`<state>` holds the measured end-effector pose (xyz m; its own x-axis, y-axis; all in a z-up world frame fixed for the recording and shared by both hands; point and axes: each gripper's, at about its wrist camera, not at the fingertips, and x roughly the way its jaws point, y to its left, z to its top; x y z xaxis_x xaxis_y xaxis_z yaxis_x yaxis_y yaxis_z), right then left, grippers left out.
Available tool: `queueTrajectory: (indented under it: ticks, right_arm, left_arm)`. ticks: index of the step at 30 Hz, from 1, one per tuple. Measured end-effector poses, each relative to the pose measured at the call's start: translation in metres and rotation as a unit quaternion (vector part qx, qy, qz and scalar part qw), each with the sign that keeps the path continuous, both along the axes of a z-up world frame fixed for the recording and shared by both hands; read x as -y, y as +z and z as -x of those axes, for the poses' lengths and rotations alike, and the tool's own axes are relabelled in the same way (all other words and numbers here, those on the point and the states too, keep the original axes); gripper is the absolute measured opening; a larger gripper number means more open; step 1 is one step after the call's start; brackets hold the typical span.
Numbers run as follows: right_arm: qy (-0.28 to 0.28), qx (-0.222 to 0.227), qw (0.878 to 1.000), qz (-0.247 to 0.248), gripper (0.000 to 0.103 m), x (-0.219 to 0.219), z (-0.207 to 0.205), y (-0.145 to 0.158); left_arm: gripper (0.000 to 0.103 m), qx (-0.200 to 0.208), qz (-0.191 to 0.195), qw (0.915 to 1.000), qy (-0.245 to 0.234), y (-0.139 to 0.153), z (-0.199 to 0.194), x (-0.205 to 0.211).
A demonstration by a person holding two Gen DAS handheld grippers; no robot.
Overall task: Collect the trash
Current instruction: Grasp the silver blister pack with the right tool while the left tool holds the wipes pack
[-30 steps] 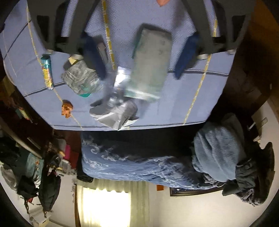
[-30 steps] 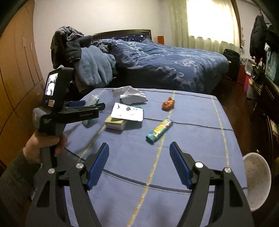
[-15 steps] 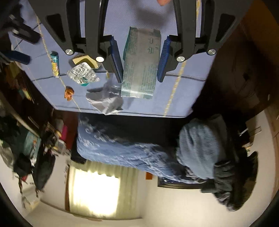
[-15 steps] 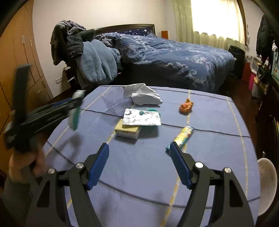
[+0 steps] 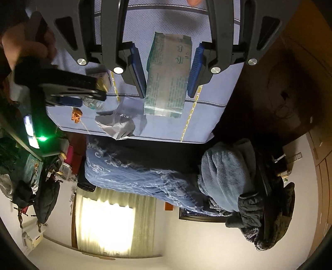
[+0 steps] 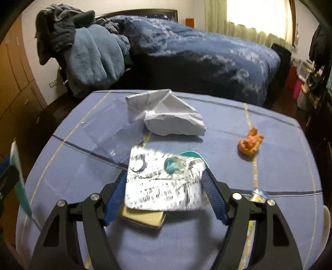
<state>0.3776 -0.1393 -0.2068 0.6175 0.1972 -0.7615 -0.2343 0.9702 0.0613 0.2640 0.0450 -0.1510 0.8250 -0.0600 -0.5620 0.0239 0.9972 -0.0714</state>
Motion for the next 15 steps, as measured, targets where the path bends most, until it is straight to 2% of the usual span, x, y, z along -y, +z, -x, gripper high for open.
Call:
queueTrajectory:
  ticks: [1,3,8,15]
  right_arm:
    - [-0.002,0.001,1.0,0.001,0.073,0.0,-0.003,0.0]
    - [-0.002,0.0,1.0,0.003,0.065,0.001,-0.005,0.001]
    - [0.002,0.007,1.0,-0.015,0.035,0.007,0.005,0.012]
    - [-0.002,0.026,0.999,-0.031,0.017,0.024,0.03,0.024]
  left_arm:
    - [0.041,0.0,0.002,1.0,0.0,0.0,0.0,-0.001]
    - [0.041,-0.002,0.004,1.0,0.0,-0.001,-0.001,-0.002]
    - [0.041,-0.003,0.007,1.0,0.002,-0.001,0.0,-0.002]
    - [0.042,0.006,0.0,1.0,-0.005,0.004,0.009,0.009]
